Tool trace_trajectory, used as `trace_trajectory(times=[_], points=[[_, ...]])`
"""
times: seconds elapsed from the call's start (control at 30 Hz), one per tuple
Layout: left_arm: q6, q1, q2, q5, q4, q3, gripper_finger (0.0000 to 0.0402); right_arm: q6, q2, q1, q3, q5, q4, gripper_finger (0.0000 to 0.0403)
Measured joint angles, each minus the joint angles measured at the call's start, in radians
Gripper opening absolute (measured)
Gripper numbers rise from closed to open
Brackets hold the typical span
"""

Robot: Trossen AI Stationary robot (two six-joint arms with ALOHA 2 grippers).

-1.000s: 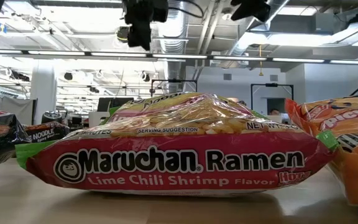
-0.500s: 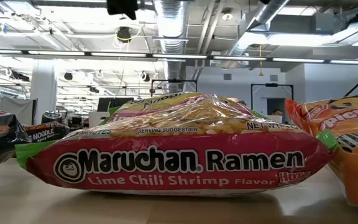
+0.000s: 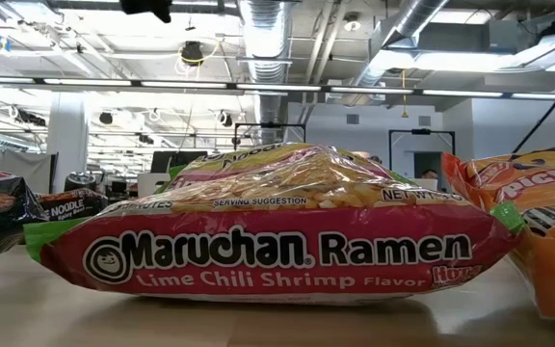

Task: Sort Maruchan noodles
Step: Put the green noodle pack into the middle white bin

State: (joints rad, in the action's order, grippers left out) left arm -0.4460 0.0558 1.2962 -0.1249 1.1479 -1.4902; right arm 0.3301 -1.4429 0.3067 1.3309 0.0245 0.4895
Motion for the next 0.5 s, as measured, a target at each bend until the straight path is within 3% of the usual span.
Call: trace_trajectory(times=[0.5], points=[[-0.056,0.116,-0.144,0.001,-0.169,0.221,0.0116,0.069,-0.268,0.056,0.001,0.0,-0.127,0.0221]])
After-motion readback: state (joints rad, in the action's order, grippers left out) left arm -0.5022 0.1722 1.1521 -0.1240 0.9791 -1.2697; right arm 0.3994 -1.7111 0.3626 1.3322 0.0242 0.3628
